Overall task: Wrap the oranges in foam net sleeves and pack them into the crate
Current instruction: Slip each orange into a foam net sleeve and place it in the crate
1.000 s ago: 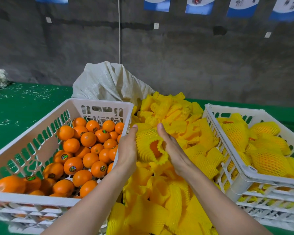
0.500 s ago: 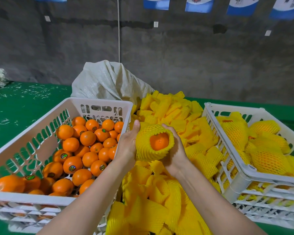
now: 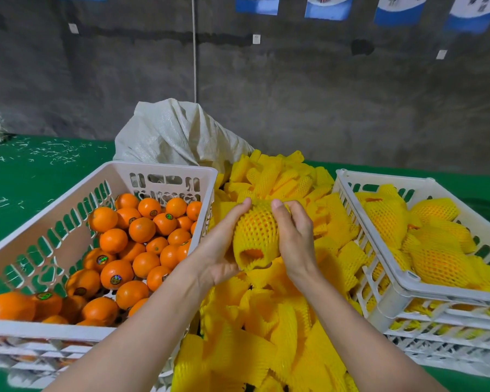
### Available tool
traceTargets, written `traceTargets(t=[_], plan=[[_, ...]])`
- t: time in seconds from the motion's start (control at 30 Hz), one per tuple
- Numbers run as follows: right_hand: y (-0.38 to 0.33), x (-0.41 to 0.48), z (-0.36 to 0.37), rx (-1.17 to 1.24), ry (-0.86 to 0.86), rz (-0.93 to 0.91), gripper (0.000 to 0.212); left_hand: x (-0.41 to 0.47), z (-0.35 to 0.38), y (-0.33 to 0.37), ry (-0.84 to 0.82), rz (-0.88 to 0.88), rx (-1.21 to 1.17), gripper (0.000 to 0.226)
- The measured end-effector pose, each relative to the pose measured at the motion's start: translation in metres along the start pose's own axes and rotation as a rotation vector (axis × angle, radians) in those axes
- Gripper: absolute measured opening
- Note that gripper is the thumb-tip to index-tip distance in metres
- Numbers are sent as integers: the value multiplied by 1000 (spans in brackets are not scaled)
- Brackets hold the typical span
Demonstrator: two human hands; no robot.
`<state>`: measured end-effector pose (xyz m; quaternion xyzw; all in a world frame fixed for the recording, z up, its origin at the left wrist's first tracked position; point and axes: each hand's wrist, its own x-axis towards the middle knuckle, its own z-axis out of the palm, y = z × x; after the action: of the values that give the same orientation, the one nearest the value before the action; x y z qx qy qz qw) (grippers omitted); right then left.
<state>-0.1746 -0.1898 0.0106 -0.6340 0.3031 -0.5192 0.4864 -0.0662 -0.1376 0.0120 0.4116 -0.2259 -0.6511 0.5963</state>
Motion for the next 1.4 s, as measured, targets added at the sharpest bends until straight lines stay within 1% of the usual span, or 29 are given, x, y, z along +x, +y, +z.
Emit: traceTargets(t=[0.07, 0.17, 0.2, 0.27, 0.37, 0.4, 0.43, 0.5, 0.57, 0.6, 0.63, 0.67, 0.7, 0.73, 0.77, 0.8, 0.87, 0.9, 0.97, 1.03, 1.1, 1.13, 1.27, 1.33, 1.4], plan=[[1, 5, 1, 52, 12, 39, 34, 0, 1, 0, -6, 7, 39, 37], [8, 8, -1, 130, -18, 85, 44, -1, -3, 4, -13, 15, 99, 33], [11, 9, -2, 151, -41, 97, 42, -3, -4, 5, -25, 11, 125, 33], [13, 8, -4, 162, -84, 101, 32, -5, -6, 6, -32, 1, 183, 40], [14, 4, -9, 27, -127, 46, 26, -9, -7, 9, -4, 49, 267, 47], [14, 2, -12, -13, -155, 54, 23, -10, -8, 9, 13, 90, 309, 53], [14, -1, -14, -41, -201, 82, 29, -12, -10, 7, 29, 140, 357, 63], [14, -11, -18, -19, -336, 146, 47, -12, -15, 5, 42, 241, 457, 74], [14, -21, -17, -52, -438, 117, 63, -8, -15, 4, 25, 304, 588, 75], [17, -24, -17, -93, -448, 79, 67, -5, -12, 5, 58, 312, 670, 85], [20, -26, -18, -136, -423, 54, 69, -1, -13, 5, 115, 320, 733, 101], [19, -28, -20, -160, -388, 56, 68, 5, -13, 5, 170, 312, 775, 113], [18, -29, -23, -186, -360, 60, 66, 8, -14, 4, 172, 322, 818, 112], [15, -30, -25, -211, -341, 52, 66, 8, -14, 2, 102, 363, 874, 102], [11, -31, -29, -263, -332, 22, 68, 5, -17, -1, 40, 426, 979, 90], [7, -32, -34, -312, -335, -10, 70, 5, -23, -3, 63, 510, 1089, 79], [4, -27, -52, -331, -335, -44, 73, 11, -39, -3, 279, 656, 1256, 58], [3, -21, -62, -299, -327, -46, 75, 15, -42, -2, 344, 678, 1316, 50], [-3, -3, -86, -228, -239, -30, 72, 21, -42, -1, 328, 636, 1486, 38], [-5, 29, -111, -196, -19, -16, 64, 27, -41, -9, 255, 612, 1608, 27], [-3, 68, -141, -192, 205, -8, 58, 35, -38, -19, 222, 571, 1679, 17], [0, 86, -153, -231, 266, 0, 57, 36, -36, -22, 219, 537, 1706, 17], [28, 148, -199, -576, 362, 127, 57, 46, -30, -28, 252, 393, 1758, 23], [46, 166, -209, -719, 344, 179, 55, 47, -29, -29, 244, 338, 1795, 24], [63, 179, -211, -892, 273, 222, 57, 46, -30, -28, 236, 285, 1840, 24]])
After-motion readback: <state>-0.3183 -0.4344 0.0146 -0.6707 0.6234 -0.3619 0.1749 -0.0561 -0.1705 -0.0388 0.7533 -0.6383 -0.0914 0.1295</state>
